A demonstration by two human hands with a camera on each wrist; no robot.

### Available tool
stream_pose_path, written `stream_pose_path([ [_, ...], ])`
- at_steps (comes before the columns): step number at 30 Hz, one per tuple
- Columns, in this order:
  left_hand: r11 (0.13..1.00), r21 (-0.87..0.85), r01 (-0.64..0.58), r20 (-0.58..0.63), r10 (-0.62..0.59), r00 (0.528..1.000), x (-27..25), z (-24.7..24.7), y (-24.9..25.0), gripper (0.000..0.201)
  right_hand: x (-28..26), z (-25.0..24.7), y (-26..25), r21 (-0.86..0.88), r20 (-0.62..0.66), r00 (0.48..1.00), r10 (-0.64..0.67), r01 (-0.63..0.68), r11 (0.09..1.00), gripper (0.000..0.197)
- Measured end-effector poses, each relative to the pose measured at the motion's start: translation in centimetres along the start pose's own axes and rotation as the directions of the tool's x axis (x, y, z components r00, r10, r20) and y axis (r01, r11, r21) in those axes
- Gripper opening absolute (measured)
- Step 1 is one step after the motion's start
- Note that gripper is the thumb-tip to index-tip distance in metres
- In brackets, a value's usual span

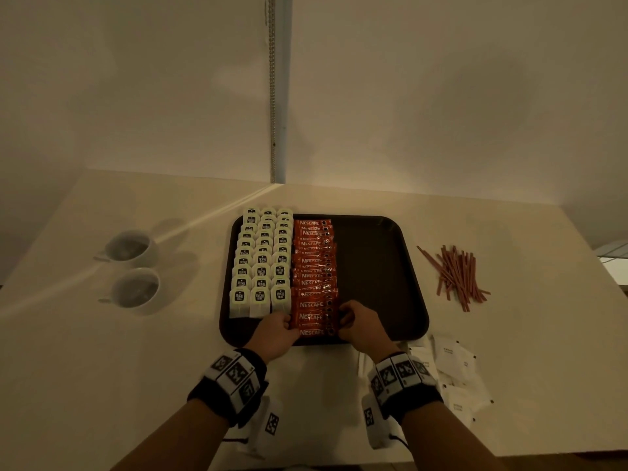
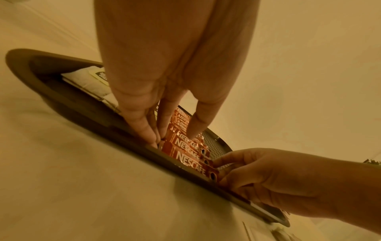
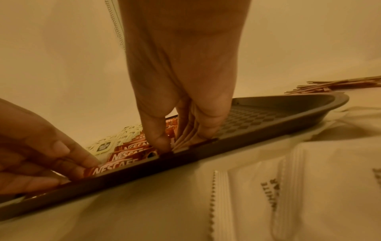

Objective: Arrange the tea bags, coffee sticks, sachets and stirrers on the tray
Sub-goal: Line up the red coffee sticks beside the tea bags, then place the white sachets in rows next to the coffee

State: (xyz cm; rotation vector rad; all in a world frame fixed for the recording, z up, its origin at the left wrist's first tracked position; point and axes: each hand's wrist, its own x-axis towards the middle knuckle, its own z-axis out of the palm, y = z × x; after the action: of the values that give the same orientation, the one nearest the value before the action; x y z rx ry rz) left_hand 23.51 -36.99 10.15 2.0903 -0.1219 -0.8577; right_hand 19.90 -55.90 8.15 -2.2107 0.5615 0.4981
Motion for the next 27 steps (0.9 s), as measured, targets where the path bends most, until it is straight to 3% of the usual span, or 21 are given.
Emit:
stream_pose_path([
  [6,1.0,0.004,0.006,-0.004,-0.006,1.0,0.0,0.0,0.0,0.02,-0.2,0.0,0.0,-0.002,0.007,1.0,-0.006,0.006,1.0,0.052],
  [9,1.0,-0.02,0.002,-0.021,-0.002,1.0,-0.4,-0.2,0.1,0.006,-0.7,-0.5,-0.3,0.001,-0.002,0.999,-0.043,0.043,0.999,0.05],
  [12,0.997,-0.069,-0.044,-0.087,0.038,0.996,-1.1,-1.4,-0.5,0.021,-1.6,-2.8,0.2,0.012,-0.079,0.993,-0.088,0.089,0.996,0.047],
  [17,0.987,-0.053,-0.15,-0.116,0.143,0.983,-2.6,-4.5,-3.2,0.016,-4.0,-8.8,4.6,-0.089,-0.214,0.974,-0.074,0.056,0.994,0.045],
  [19,0.983,-0.035,-0.179,-0.089,0.175,0.981,-2.8,-5.0,-4.3,0.02,-5.3,-10.5,7.0,-0.18,-0.162,0.987,0.002,-0.032,0.983,0.067],
  [22,0.975,0.08,-0.208,0.015,0.207,0.978,-2.9,-4.0,-4.5,0.025,-7.6,-11.8,10.7,-0.39,0.006,0.978,0.209,-0.19,0.901,0.116],
  [26,0.963,0.151,-0.221,0.33,0.162,0.93,-2.5,-0.2,-1.8,0.022,-9.7,-11.6,14.1,-0.544,0.043,0.942,0.333,-0.258,0.799,0.142],
  [27,0.954,0.175,-0.245,0.403,0.157,0.901,-2.5,1.2,-0.7,0.041,-9.9,-11.5,14.6,-0.537,0.047,0.939,0.34,-0.263,0.801,0.145],
])
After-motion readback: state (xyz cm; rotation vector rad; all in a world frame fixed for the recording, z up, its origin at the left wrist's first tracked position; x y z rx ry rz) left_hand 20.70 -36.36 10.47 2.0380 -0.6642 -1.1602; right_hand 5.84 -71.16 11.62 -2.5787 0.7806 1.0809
